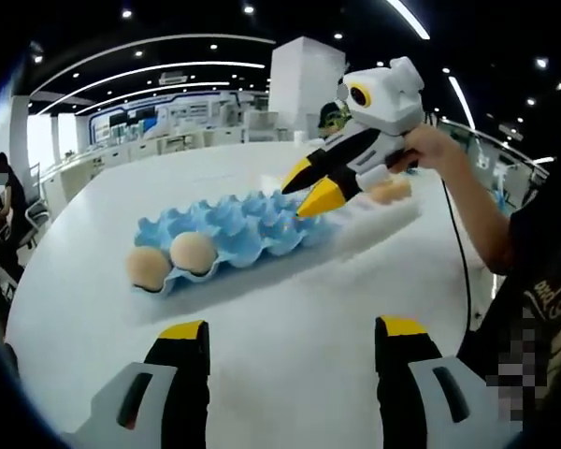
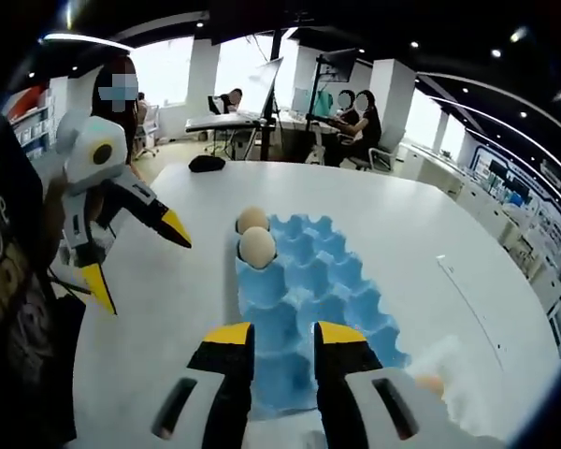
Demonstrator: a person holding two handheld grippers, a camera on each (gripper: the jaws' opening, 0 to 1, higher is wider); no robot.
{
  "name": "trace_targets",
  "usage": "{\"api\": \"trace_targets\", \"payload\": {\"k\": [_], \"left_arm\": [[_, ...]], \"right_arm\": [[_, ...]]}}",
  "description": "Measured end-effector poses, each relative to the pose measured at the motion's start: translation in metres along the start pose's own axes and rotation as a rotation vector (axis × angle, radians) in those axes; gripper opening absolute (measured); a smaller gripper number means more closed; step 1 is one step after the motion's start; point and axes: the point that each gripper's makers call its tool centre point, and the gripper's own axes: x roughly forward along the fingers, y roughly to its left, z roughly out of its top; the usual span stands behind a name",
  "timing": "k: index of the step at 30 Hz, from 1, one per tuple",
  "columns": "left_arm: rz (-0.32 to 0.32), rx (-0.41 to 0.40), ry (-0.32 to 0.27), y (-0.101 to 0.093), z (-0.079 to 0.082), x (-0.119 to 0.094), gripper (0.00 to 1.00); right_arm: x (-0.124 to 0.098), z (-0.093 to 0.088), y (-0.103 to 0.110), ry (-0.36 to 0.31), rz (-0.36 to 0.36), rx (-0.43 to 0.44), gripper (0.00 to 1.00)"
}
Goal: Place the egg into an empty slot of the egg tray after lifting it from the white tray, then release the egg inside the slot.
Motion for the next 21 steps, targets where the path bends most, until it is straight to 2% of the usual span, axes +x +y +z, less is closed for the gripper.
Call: {"api": "trace_targets", "payload": {"k": [4, 14, 21], "left_arm": [[-0.012, 0.009, 0.004, -0.005, 0.002, 0.003, 0.73], [-0.024, 0.022, 0.001, -0.011, 0.006, 0.005, 0.73], [-0.033, 0.028, 0.008, -0.016, 0.005, 0.005, 0.73]], "right_arm": [[-0.006, -0.008, -0.002, 0.009, -0.012, 0.008, 0.26], [-0.024, -0.024, 0.011, 0.017, -0.039, 0.042, 0.26], [-0.031, -0.034, 0.006, 0.026, -0.047, 0.057, 0.26]]}}
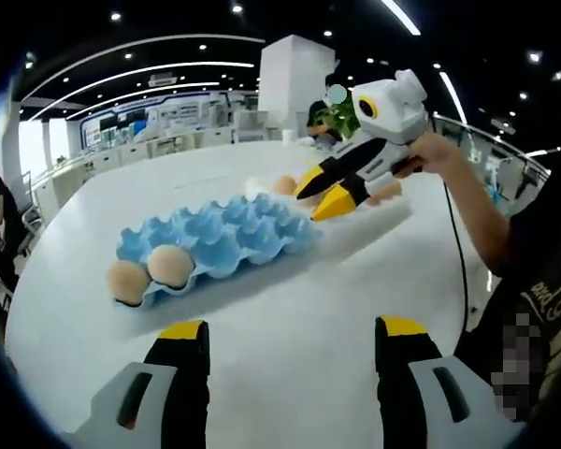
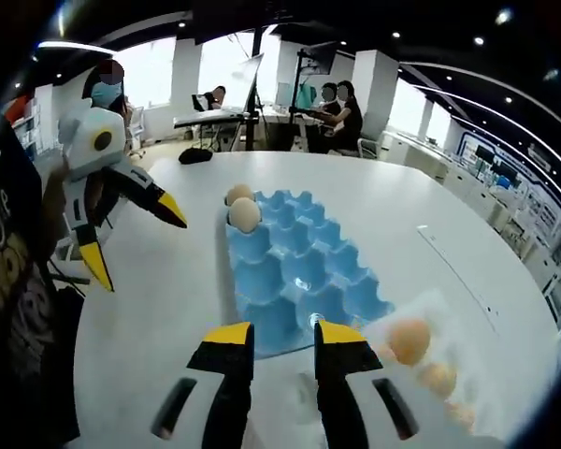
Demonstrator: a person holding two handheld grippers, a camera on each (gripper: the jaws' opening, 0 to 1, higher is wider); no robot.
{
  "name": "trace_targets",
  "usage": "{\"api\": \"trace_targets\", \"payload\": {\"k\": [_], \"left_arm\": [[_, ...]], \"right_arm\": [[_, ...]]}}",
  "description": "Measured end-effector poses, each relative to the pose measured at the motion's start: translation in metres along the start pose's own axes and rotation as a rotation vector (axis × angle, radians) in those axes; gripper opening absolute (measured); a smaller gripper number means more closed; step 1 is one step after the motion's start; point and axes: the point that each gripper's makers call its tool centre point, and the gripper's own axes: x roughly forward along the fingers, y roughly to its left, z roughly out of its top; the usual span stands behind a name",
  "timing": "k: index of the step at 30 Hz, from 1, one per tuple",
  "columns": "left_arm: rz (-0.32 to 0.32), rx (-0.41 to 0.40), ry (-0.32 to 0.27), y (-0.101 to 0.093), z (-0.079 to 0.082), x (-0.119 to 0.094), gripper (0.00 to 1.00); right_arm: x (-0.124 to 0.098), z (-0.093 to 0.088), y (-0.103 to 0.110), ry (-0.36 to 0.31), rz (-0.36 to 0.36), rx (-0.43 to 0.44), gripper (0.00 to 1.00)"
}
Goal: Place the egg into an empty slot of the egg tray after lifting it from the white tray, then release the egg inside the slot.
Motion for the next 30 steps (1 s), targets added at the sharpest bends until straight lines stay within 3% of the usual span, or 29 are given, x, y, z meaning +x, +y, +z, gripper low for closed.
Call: {"api": "trace_targets", "payload": {"k": [30], "left_arm": [[-0.038, 0.025, -0.001, -0.025, 0.01, 0.013, 0.73]], "right_arm": [[-0.032, -0.037, -0.023, 0.027, -0.059, 0.034, 0.29]]}}
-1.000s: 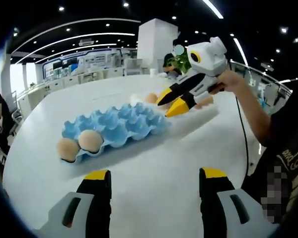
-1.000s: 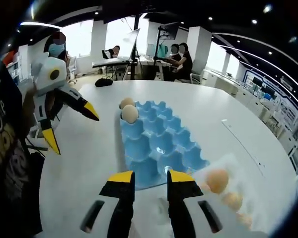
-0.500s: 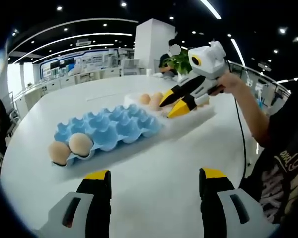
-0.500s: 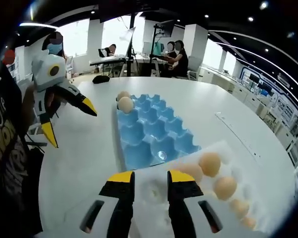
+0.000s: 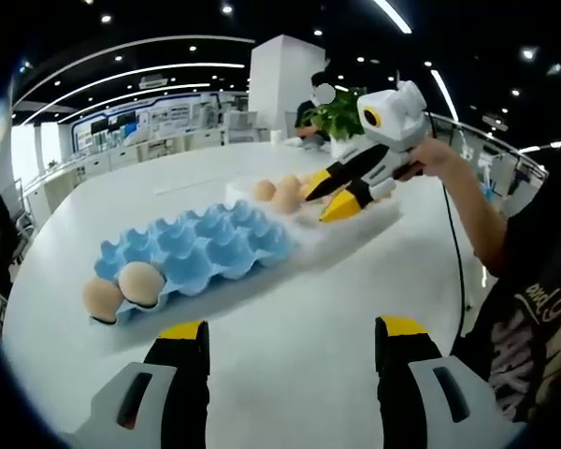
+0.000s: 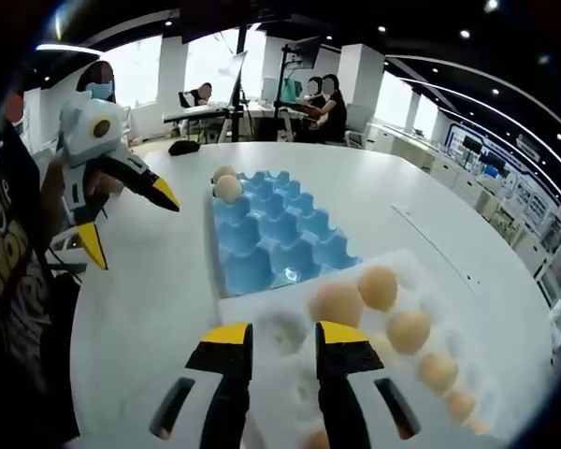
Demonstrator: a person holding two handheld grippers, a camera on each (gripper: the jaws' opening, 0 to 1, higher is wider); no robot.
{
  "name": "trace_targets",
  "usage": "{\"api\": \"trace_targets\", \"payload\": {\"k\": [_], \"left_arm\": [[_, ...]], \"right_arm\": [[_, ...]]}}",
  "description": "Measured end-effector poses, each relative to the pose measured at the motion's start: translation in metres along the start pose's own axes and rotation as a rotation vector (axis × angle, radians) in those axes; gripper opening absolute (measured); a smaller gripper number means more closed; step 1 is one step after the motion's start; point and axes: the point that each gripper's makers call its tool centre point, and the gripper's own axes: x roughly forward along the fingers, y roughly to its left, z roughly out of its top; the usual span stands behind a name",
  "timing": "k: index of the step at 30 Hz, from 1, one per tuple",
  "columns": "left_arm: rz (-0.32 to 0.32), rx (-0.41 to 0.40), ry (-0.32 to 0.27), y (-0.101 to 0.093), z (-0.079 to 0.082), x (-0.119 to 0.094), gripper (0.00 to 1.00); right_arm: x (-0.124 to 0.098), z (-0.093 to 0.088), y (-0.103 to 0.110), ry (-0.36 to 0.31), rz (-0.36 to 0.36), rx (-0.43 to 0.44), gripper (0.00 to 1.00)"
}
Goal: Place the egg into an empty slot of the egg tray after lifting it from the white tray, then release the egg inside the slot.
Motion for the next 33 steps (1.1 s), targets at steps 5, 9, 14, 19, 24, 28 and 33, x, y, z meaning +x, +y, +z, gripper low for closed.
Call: {"api": "trace_targets", "payload": {"k": [5, 9, 14, 19, 24, 28, 33], "left_arm": [[-0.007, 0.003, 0.0, -0.003, 0.002, 0.003, 0.73], [-0.008, 0.006, 0.0, -0.004, 0.003, 0.003, 0.73], [-0.008, 0.002, 0.0, -0.004, 0.002, 0.004, 0.73], [-0.015, -0.002, -0.003, -0.006, 0.002, 0.005, 0.73], [-0.013, -0.004, -0.002, -0.006, 0.001, 0.005, 0.73], [-0.014, -0.006, -0.003, -0.007, 0.002, 0.005, 0.73], [-0.016, -0.007, 0.001, -0.009, 0.001, 0.007, 0.73]], "right_arm": [[-0.005, -0.005, -0.002, 0.003, -0.01, 0.007, 0.29], [-0.009, -0.009, -0.003, 0.008, -0.018, 0.013, 0.29], [-0.014, -0.016, -0.008, 0.011, -0.022, 0.02, 0.29], [-0.02, -0.023, -0.014, 0.016, -0.048, 0.038, 0.3], [-0.026, -0.028, -0.017, 0.02, -0.06, 0.045, 0.3], [-0.031, -0.032, -0.02, 0.021, -0.067, 0.055, 0.3], [-0.035, -0.037, -0.023, 0.026, -0.078, 0.063, 0.3]]}}
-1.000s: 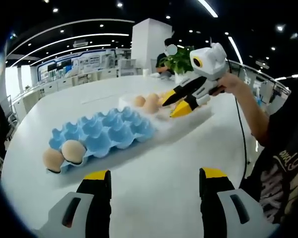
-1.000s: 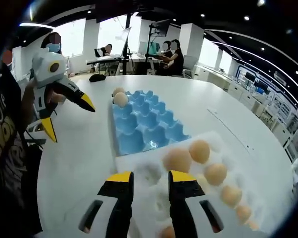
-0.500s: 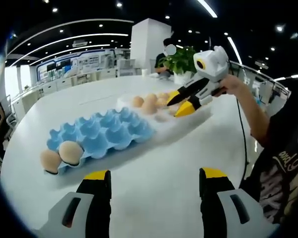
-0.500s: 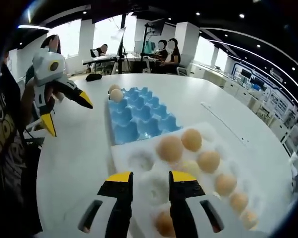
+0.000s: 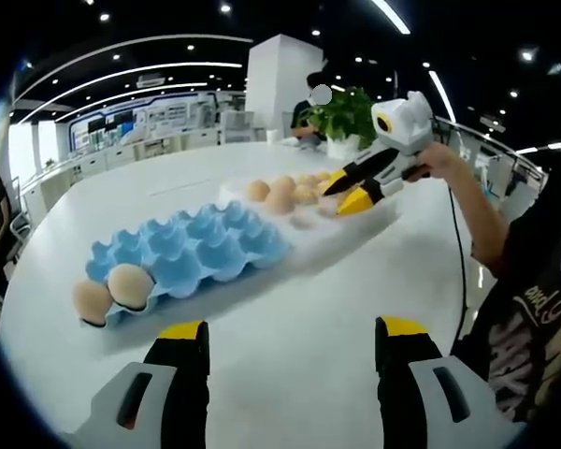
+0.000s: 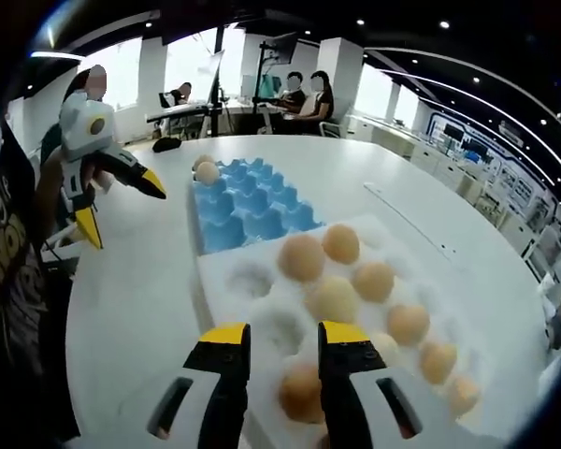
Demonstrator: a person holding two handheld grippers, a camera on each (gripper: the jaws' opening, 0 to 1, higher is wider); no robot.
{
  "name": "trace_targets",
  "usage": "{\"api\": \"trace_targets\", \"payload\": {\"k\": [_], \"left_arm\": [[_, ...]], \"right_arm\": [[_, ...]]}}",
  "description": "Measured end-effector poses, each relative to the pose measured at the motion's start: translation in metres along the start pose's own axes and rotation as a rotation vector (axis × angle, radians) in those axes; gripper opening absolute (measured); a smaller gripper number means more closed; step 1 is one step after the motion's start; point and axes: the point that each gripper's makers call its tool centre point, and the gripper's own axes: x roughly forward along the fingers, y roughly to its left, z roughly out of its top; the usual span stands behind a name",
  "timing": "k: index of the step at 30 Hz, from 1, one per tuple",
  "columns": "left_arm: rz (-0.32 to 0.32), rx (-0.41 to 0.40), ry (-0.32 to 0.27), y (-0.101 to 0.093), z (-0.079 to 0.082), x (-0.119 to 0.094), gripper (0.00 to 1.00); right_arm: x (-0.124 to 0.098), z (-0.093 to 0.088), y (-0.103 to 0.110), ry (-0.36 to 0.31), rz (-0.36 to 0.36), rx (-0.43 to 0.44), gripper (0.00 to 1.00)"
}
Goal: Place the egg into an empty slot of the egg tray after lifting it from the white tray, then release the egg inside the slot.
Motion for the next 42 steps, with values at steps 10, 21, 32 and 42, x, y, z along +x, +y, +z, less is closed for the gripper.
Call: {"api": "trace_targets", "payload": {"k": [10, 21, 32, 42], "left_arm": [[-0.004, -0.003, 0.0, -0.001, -0.001, 0.002, 0.73], [-0.003, -0.006, -0.001, 0.001, -0.001, 0.004, 0.73], [-0.006, -0.01, -0.004, 0.002, -0.002, 0.004, 0.73], [-0.009, -0.01, -0.002, 0.003, -0.002, 0.007, 0.73]], "right_arm": [[-0.005, -0.005, -0.003, 0.011, -0.011, 0.002, 0.3], [-0.008, -0.012, -0.01, 0.021, -0.024, 0.006, 0.31], [-0.012, -0.021, -0.016, 0.031, -0.024, 0.039, 0.31], [-0.018, -0.028, -0.011, 0.035, -0.013, 0.065, 0.31]]}}
